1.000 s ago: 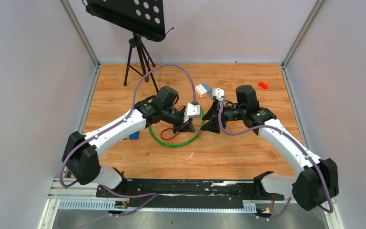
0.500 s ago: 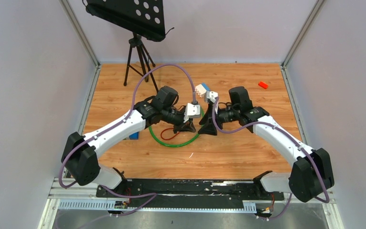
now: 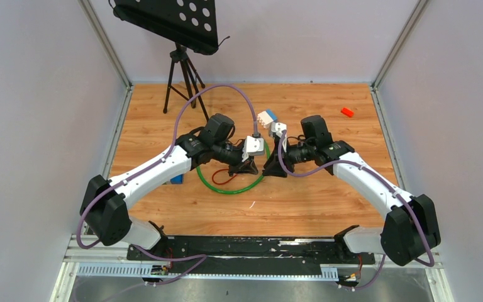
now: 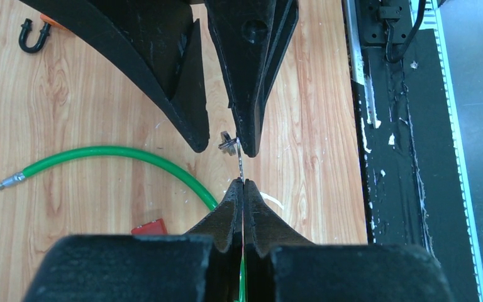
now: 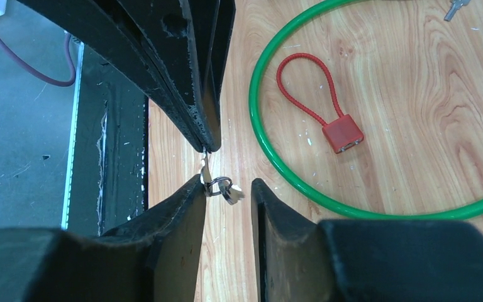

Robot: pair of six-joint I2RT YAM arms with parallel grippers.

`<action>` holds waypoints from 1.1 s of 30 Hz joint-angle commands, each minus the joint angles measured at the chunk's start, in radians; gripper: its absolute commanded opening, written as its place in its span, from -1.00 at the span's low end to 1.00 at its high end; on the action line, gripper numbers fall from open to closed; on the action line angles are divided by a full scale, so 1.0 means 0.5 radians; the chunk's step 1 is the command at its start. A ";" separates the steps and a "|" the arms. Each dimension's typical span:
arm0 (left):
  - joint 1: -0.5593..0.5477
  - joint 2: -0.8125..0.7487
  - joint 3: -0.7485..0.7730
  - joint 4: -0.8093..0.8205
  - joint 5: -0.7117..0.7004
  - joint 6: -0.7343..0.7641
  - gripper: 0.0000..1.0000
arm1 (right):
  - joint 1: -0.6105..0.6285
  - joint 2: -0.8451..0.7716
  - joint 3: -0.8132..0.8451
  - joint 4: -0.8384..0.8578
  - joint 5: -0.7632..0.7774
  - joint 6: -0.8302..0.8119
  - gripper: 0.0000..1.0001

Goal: Unlock with the key
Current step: Adjust the key.

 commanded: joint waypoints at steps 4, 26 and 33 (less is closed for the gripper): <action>-0.008 -0.057 -0.017 0.034 0.044 -0.003 -1.00 | 0.009 -0.060 0.096 -0.107 -0.031 -0.168 -0.31; -0.011 -0.019 -0.003 0.034 0.080 -0.016 -1.00 | 0.029 0.020 0.178 -0.141 -0.137 -0.153 -0.27; -0.009 -0.026 -0.011 0.046 0.076 -0.020 -1.00 | 0.034 0.049 0.171 -0.155 -0.145 -0.162 -0.46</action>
